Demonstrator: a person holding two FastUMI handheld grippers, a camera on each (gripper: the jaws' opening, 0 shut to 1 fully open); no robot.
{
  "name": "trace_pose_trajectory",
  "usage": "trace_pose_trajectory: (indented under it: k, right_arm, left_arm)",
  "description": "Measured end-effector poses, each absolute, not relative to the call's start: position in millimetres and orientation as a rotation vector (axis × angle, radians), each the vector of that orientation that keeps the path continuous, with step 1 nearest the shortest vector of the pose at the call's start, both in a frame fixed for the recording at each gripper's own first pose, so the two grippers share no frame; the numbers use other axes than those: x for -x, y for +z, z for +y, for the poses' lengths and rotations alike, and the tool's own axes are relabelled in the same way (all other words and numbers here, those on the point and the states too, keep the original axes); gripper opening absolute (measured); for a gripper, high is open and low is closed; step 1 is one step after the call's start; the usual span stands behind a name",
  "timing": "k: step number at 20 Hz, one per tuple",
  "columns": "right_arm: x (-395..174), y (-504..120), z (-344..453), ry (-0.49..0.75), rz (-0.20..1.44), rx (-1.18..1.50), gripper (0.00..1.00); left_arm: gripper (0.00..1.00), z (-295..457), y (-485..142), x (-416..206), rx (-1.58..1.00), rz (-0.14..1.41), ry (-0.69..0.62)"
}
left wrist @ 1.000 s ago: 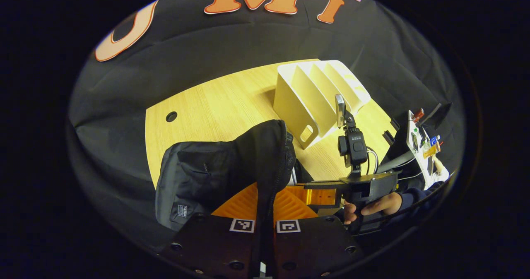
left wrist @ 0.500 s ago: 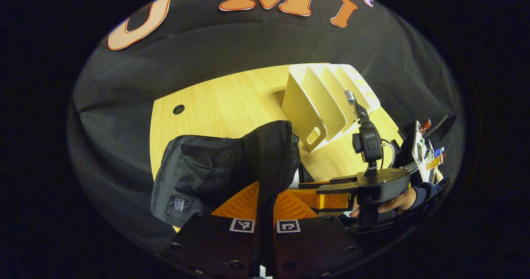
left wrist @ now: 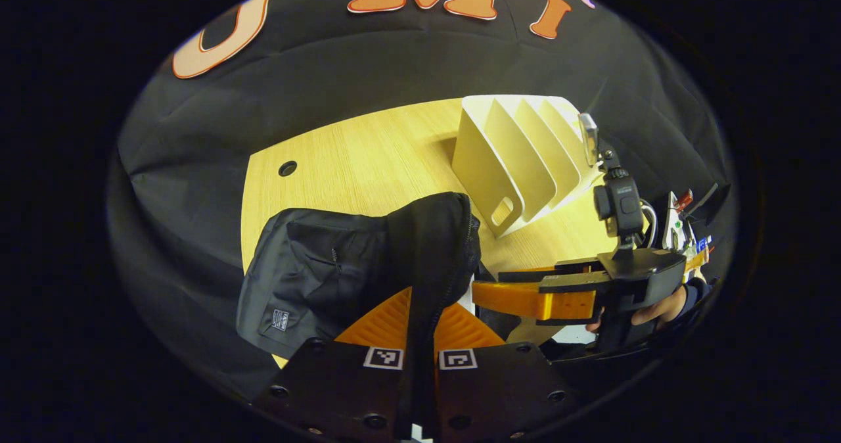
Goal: Open the schoolbag, grab two books from the bookshelf and put them into the schoolbag.
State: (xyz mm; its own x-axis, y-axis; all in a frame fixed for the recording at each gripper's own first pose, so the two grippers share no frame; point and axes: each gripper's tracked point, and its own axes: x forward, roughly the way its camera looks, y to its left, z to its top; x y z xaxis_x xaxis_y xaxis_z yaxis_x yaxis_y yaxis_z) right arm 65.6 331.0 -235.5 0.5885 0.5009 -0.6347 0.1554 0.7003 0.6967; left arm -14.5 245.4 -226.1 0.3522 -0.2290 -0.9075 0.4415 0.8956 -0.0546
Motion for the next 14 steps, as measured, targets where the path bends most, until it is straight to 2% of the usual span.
trace_pose_trajectory:
  k: [2, 6, 12, 13, 14]
  right_arm:
    - [-62.7, -233.1, 315.8, 0.211, 0.932, -0.782, 0.82]
    - [-54.9, -225.4, 282.0, 0.182, 0.908, -0.745, 0.82]
    - [-42.7, -209.1, 234.0, 0.157, 0.861, -0.697, 0.83]
    - [-40.5, -206.4, 226.6, 0.154, 0.852, -0.687, 0.83]
    - [-39.2, -203.0, 219.1, 0.155, 0.84, -0.68, 0.85]
  left_arm:
    - [0.07, 240.6, -228.5, 18.2, -0.217, 1.135, -0.434]
    - [0.18, 218.6, -232.9, 29.1, -0.188, 1.143, -0.453]
    - [0.44, 180.0, -237.1, 47.2, -0.155, 1.135, -0.464]
    - [0.54, 173.0, -235.9, 49.1, -0.138, 1.129, -0.466]
    - [0.59, 165.6, -234.5, 49.7, -0.122, 1.12, -0.467]
